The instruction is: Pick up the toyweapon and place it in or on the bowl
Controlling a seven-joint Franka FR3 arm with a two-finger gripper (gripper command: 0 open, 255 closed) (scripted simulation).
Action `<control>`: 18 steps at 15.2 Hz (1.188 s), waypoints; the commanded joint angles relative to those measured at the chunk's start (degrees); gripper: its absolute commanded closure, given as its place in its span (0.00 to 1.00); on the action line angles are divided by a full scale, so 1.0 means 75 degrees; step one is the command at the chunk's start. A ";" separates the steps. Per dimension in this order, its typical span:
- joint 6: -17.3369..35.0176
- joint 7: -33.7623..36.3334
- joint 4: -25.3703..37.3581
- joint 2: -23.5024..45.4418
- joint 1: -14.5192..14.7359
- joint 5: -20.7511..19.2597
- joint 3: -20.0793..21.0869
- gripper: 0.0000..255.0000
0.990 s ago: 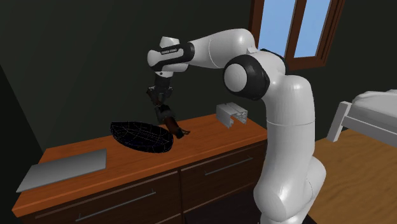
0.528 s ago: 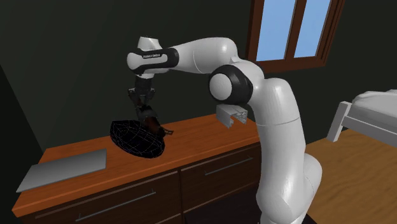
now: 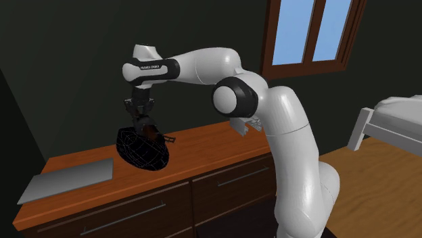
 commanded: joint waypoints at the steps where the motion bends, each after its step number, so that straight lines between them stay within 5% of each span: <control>1: 0.0222 -0.0012 -0.0222 -0.0013 -0.0005 0.0011 0.0004 1.00; 9: 0.1038 -0.0074 -0.1006 0.0022 -0.0029 0.0032 0.0002 1.00; 17: 0.1038 -0.0074 -0.1006 0.0022 -0.0029 0.0032 0.0002 1.00; 18: 0.1032 -0.0074 -0.0997 0.0025 -0.0029 0.0032 0.0002 0.00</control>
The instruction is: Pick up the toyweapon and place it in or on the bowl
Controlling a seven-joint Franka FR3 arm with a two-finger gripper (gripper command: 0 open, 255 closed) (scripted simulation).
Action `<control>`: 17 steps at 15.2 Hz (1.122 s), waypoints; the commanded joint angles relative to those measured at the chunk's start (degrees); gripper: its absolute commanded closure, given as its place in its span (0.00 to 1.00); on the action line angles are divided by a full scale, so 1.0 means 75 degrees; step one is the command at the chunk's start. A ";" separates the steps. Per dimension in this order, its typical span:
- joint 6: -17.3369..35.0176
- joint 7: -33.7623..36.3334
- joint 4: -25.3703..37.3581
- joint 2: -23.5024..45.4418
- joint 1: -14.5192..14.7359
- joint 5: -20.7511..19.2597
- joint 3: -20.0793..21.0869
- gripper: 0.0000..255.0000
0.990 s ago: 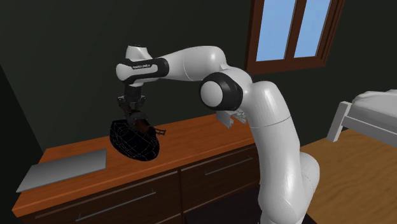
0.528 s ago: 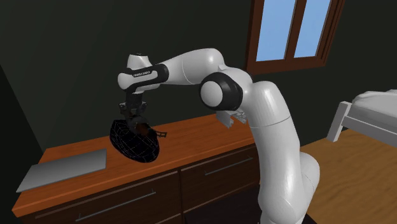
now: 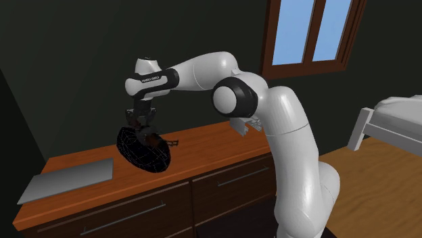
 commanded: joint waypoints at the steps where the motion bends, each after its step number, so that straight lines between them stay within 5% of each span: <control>1: 0.0002 0.0003 0.0005 0.0002 0.0003 0.0003 0.0003 0.00; 17: -0.0669 -0.0026 0.0202 -0.0470 -0.0079 0.0061 0.0016 0.00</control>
